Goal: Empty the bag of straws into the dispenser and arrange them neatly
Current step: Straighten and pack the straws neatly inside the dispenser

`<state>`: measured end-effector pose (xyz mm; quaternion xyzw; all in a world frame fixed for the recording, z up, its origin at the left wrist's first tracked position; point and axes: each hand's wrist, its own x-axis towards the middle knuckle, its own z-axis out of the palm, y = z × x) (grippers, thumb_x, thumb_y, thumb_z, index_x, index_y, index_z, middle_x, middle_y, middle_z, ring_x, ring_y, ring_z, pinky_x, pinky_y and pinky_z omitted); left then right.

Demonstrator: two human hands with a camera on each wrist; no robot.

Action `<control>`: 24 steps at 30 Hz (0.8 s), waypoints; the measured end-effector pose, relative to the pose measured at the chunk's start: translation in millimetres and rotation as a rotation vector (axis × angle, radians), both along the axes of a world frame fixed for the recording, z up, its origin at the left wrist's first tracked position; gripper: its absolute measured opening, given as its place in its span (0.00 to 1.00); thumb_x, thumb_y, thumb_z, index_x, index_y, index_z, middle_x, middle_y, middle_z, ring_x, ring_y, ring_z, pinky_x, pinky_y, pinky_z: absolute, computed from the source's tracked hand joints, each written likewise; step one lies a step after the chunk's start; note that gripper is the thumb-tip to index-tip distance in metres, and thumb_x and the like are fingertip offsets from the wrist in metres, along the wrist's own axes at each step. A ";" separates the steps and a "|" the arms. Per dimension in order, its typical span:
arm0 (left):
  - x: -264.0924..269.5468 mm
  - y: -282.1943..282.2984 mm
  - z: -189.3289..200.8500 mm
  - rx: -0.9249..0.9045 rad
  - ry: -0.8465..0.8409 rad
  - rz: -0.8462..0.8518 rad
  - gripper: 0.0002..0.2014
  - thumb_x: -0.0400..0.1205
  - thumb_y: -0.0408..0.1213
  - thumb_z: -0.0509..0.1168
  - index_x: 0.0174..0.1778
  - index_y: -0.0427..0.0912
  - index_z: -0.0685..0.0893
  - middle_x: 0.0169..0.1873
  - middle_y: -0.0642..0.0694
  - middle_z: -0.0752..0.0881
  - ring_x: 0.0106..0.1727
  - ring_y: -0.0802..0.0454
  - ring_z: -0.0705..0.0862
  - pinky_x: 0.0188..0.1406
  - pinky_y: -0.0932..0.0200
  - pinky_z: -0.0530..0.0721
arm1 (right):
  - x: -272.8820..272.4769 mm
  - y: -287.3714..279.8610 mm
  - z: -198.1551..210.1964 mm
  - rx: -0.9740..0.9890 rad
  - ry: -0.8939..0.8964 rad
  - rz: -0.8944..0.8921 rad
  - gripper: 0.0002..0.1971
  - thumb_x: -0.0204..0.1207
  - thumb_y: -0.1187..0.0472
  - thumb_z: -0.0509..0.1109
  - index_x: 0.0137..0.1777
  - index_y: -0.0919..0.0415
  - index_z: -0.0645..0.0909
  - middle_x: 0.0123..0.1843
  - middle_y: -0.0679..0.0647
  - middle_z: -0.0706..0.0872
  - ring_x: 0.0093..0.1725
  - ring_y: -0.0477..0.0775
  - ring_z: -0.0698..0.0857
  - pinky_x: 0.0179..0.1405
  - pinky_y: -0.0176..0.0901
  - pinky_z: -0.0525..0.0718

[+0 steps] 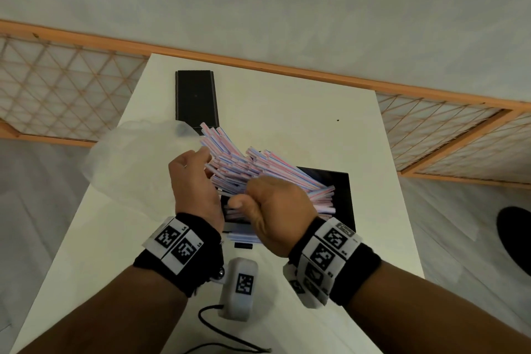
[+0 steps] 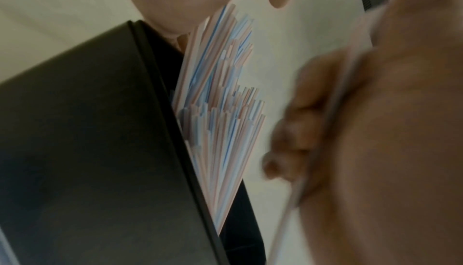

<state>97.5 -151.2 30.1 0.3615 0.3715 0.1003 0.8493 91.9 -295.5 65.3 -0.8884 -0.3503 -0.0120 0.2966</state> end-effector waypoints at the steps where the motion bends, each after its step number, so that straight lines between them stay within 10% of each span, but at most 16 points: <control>1: -0.3 -0.2 2.2 0.002 -0.002 0.000 0.39 0.69 0.50 0.72 0.72 0.29 0.74 0.64 0.22 0.81 0.63 0.19 0.83 0.61 0.22 0.82 | 0.8 -2.3 -4.8 -0.017 0.041 -0.002 0.34 0.82 0.28 0.42 0.37 0.57 0.74 0.35 0.50 0.75 0.36 0.62 0.78 0.33 0.48 0.74; 6: 0.7 1.9 -23.0 0.040 0.044 -0.003 0.47 0.60 0.59 0.80 0.68 0.32 0.79 0.64 0.24 0.82 0.65 0.22 0.82 0.68 0.20 0.77 | 9.9 -46.5 -24.2 -0.214 0.069 -0.035 0.26 0.74 0.31 0.64 0.45 0.57 0.80 0.43 0.50 0.80 0.46 0.59 0.80 0.48 0.56 0.81; 11: -1.6 -1.4 -3.8 0.085 0.051 0.009 0.37 0.63 0.56 0.76 0.66 0.38 0.85 0.64 0.36 0.87 0.67 0.34 0.85 0.71 0.30 0.80 | 18.4 -65.0 -33.8 -0.421 0.221 -0.088 0.35 0.70 0.28 0.55 0.62 0.55 0.81 0.57 0.52 0.84 0.59 0.60 0.82 0.61 0.56 0.80; 16: -10.0 -3.6 19.9 0.425 0.160 -0.111 0.36 0.62 0.59 0.71 0.62 0.40 0.80 0.55 0.43 0.85 0.54 0.44 0.84 0.56 0.43 0.83 | 27.6 -64.3 -31.3 -0.311 0.393 -0.139 0.24 0.67 0.33 0.68 0.54 0.50 0.78 0.52 0.47 0.81 0.52 0.52 0.81 0.56 0.49 0.82; 20: -24.6 5.8 20.6 0.674 0.295 -0.266 0.23 0.75 0.51 0.77 0.57 0.43 0.77 0.42 0.52 0.80 0.41 0.54 0.80 0.44 0.54 0.78 | 25.5 -64.7 -32.8 -0.341 0.333 -0.161 0.27 0.66 0.27 0.60 0.49 0.50 0.76 0.48 0.46 0.78 0.49 0.53 0.78 0.51 0.47 0.79; 24: -29.7 9.6 19.9 0.848 0.319 -0.421 0.14 0.72 0.46 0.80 0.40 0.45 0.81 0.33 0.47 0.86 0.35 0.44 0.87 0.38 0.47 0.88 | 20.0 -55.4 -33.5 -0.270 0.412 -0.107 0.22 0.75 0.39 0.68 0.56 0.58 0.82 0.51 0.54 0.85 0.50 0.56 0.83 0.53 0.51 0.82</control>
